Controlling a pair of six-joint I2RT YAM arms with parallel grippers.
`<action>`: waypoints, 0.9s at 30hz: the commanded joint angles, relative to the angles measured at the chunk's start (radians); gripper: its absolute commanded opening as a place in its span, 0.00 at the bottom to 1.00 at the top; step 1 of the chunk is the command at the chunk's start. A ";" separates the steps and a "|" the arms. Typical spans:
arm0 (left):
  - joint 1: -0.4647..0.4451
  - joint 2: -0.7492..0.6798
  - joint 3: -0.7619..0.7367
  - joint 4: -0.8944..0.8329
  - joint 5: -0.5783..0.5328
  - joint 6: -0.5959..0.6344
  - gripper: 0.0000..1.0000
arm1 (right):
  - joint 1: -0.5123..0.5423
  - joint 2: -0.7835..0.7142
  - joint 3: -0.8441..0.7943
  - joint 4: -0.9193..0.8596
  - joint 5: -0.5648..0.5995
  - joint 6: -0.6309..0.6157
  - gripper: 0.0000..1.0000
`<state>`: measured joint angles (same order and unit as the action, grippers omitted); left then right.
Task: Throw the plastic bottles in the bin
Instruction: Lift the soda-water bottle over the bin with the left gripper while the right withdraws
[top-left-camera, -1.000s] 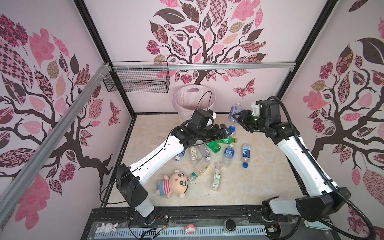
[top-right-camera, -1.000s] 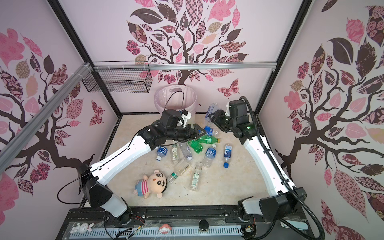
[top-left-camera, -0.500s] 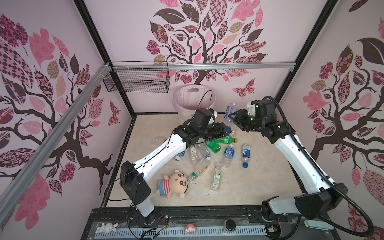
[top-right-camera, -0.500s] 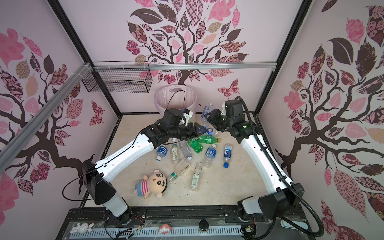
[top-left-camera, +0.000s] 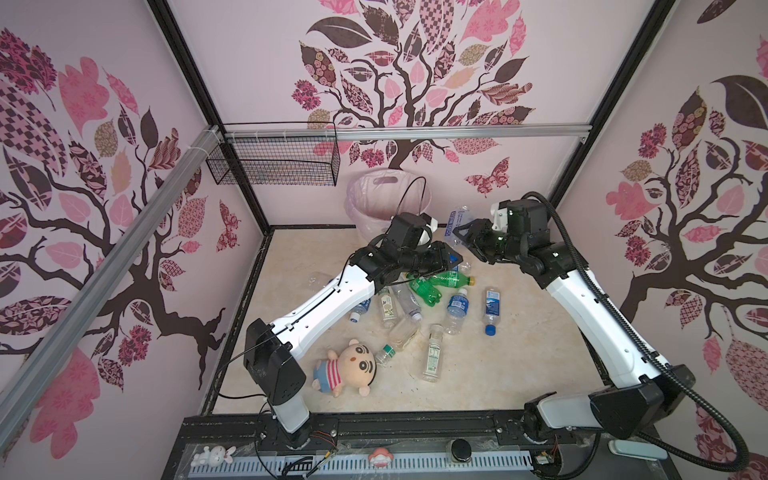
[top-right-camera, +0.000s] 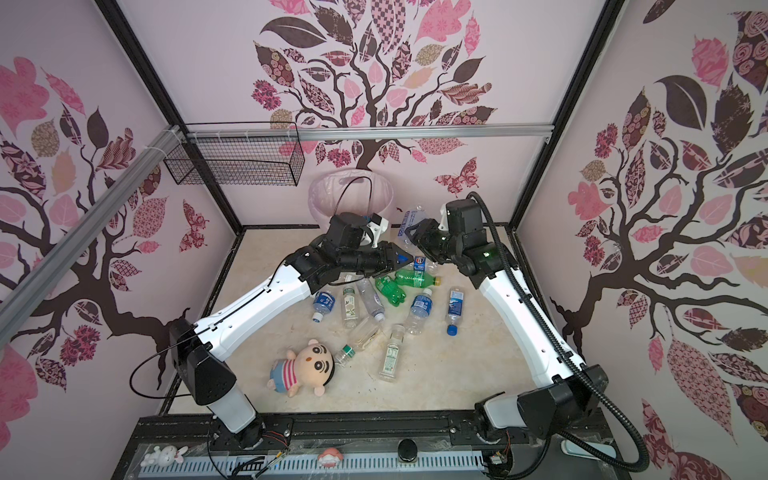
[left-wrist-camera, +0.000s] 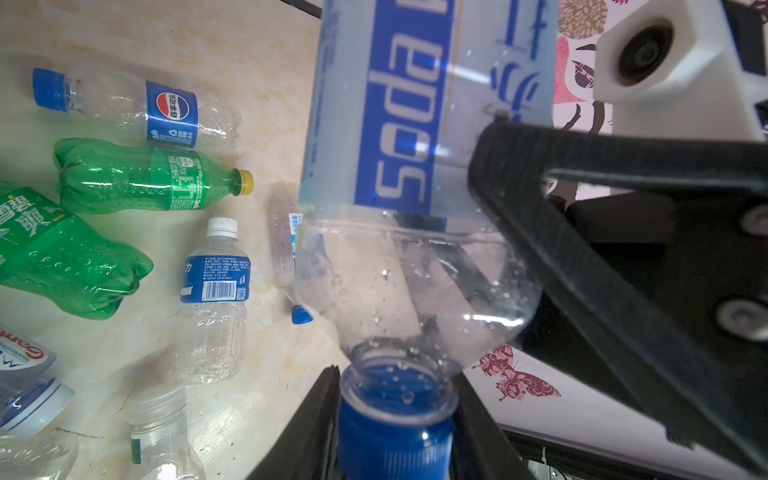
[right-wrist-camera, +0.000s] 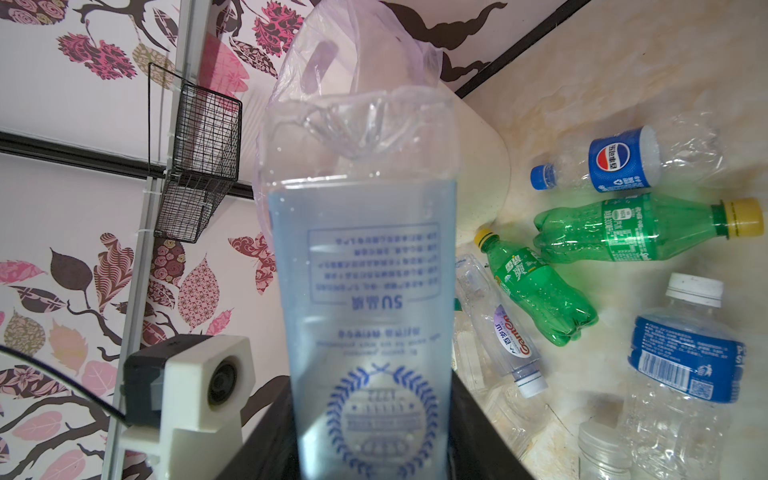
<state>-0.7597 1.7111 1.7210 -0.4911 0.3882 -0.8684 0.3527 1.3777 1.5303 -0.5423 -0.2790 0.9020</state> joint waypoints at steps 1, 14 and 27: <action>0.011 0.020 0.037 0.004 -0.032 -0.001 0.35 | 0.015 -0.002 0.009 0.008 -0.024 0.005 0.41; 0.029 0.014 0.047 -0.047 -0.060 0.028 0.16 | 0.020 -0.020 -0.005 0.016 -0.020 -0.012 0.50; 0.076 -0.007 0.097 -0.151 -0.111 0.095 0.11 | 0.020 -0.013 0.081 -0.015 0.010 -0.057 0.87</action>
<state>-0.6971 1.7111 1.7489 -0.6056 0.3153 -0.8162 0.3656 1.3750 1.5463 -0.5457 -0.2802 0.8684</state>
